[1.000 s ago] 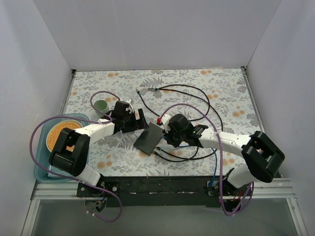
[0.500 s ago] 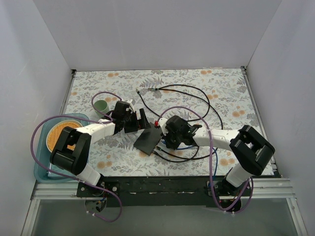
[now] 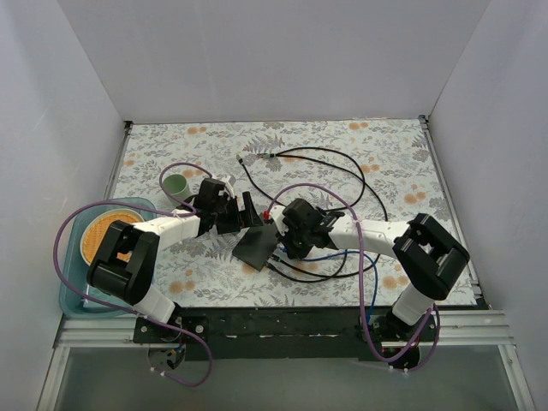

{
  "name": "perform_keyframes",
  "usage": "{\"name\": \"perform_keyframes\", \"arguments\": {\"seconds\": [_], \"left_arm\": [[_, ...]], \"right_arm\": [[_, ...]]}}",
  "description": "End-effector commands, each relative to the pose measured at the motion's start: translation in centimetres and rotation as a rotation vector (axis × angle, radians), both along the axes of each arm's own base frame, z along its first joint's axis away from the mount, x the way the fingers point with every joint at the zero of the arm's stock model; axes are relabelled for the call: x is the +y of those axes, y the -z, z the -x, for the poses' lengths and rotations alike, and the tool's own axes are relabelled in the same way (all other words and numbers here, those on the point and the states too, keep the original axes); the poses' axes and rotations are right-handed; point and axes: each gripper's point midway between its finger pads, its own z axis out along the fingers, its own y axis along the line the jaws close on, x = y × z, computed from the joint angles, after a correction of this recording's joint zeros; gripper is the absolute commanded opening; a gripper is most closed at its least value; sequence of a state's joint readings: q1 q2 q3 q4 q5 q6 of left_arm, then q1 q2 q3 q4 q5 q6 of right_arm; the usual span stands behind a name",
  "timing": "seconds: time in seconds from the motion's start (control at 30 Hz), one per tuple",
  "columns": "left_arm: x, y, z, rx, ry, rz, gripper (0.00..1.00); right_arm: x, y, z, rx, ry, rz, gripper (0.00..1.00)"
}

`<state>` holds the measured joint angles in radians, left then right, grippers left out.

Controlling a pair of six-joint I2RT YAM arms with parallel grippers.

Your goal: Insert the plug into the switch port

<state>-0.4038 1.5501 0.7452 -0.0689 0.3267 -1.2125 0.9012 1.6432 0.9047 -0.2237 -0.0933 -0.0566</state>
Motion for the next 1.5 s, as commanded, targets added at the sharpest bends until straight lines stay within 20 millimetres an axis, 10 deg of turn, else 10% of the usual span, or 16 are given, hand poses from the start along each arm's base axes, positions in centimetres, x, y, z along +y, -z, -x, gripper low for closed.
{"name": "perform_keyframes", "arguments": {"seconds": [0.0,1.47], "left_arm": [[-0.3,-0.4,0.1,-0.012,0.019,0.023,0.91],[-1.2,-0.3,1.5,0.012,0.066,0.087,0.89]], "right_arm": [[-0.9,0.7,1.7,0.075,-0.026,0.072,0.01],[0.0,1.0,0.6,0.112,0.01,0.209,0.01]]}}
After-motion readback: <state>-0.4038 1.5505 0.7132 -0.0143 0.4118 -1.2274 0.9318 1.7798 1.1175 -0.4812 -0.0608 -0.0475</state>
